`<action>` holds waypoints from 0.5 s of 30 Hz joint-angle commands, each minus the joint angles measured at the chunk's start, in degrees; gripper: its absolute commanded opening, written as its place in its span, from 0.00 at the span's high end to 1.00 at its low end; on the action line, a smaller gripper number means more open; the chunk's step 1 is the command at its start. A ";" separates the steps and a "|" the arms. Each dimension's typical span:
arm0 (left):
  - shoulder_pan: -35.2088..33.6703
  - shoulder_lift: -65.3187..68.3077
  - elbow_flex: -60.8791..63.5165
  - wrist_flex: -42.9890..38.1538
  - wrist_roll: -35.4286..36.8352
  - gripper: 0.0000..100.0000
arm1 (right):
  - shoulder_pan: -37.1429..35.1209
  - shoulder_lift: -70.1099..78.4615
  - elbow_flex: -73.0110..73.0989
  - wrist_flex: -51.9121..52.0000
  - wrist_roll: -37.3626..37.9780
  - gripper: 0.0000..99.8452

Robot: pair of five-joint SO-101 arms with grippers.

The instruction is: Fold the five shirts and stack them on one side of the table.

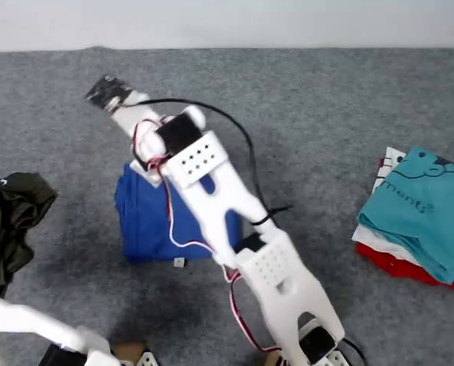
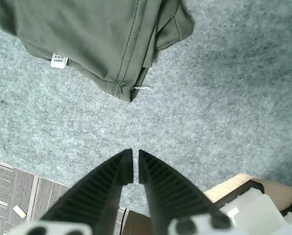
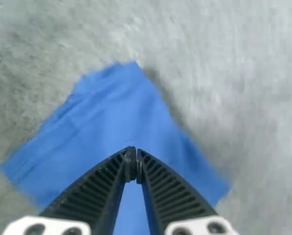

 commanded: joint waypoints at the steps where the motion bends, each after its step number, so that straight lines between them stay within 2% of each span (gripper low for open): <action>1: -0.26 -1.93 -0.92 1.32 0.00 0.97 | 2.51 -11.03 12.04 2.33 -10.02 0.98; 5: 0.09 -1.85 -0.84 1.32 0.00 0.97 | 3.21 -16.40 24.35 2.24 -23.82 0.87; 9: 0.09 -1.85 -0.84 1.32 -0.09 0.97 | 3.12 -16.48 30.77 1.80 -36.04 0.76; 15: 0.18 -1.32 -0.84 1.23 -0.18 0.97 | 3.03 -9.63 31.56 -0.92 -43.25 0.66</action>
